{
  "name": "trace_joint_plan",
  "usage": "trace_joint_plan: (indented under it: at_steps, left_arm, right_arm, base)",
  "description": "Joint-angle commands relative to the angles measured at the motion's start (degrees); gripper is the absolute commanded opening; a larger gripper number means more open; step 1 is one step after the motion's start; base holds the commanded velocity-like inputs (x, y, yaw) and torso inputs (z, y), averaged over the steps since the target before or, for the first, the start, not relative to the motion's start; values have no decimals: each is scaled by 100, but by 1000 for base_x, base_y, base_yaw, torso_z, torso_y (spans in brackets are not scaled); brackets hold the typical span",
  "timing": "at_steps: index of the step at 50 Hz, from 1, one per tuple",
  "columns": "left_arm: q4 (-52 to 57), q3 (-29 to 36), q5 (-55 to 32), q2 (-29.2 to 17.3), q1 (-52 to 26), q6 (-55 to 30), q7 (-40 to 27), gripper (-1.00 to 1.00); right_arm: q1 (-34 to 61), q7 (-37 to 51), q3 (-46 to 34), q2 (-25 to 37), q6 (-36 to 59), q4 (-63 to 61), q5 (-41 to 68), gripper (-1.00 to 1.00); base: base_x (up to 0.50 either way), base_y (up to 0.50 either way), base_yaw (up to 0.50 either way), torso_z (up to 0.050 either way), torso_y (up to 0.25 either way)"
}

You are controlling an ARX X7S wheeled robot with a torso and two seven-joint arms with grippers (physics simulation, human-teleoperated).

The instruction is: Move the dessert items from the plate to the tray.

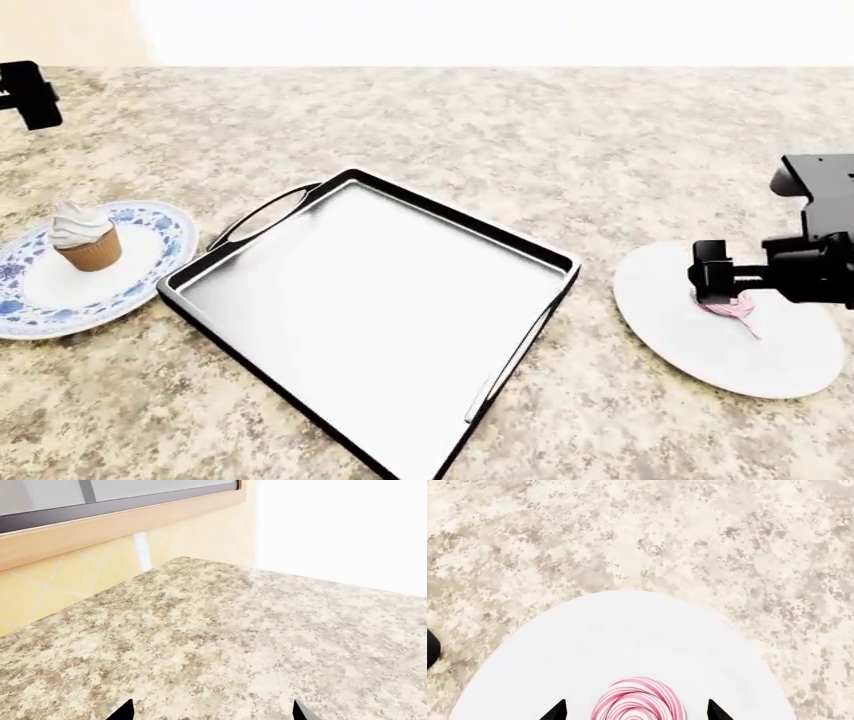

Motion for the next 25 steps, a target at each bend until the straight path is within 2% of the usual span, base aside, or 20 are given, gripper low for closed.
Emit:
trace_joint_plan:
  at_steps: [1, 25]
  left_arm:
    - [0, -11, 1, -12, 5, 6, 4, 100]
    - [0, -40, 1, -36, -8, 6, 18, 100]
  right_arm:
    - [-204, -17, -60, 154, 28, -115, 75, 100]
    - [-382, -14, -157, 153, -214, -21, 104, 100]
  base:
    - [0, 0, 0, 0, 0]
    - [0, 0, 0, 0, 0]
